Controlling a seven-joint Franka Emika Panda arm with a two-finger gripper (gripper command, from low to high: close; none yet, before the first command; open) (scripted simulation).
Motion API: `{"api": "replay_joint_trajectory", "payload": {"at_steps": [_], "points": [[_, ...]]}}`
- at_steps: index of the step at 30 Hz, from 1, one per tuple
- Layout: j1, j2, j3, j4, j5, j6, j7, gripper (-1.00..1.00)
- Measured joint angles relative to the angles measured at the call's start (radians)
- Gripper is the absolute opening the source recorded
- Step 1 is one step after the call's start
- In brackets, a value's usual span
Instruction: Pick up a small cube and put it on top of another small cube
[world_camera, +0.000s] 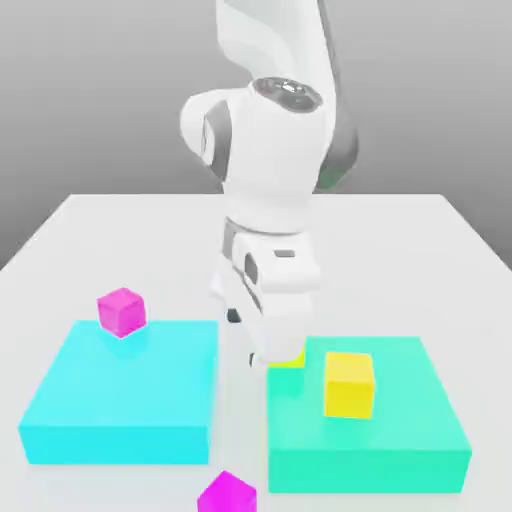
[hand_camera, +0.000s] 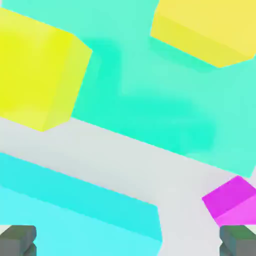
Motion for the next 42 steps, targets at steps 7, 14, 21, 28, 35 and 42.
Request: {"api": "replay_joint_trajectory", "payload": {"at_steps": [7, 14, 21, 28, 35, 42], "points": [[-0.055, 0.229, 0.044, 0.157, 0.205, 0.069, -0.451, 1.0], [-0.23, 0.43, 0.212, 0.305, 0.444, 0.142, -0.878, 1.0], [-0.266, 0.562, 0.254, 0.339, 0.48, 0.24, -0.918, -1.0], [-0.251, 0.469, 0.234, 0.319, 0.461, 0.167, -0.904, -1.0], [-0.202, 0.261, 0.041, 0.22, 0.171, 0.045, -0.615, -1.0], [-0.317, 0.021, -0.045, 0.114, -0.12, -0.087, -0.292, -1.0]]}}
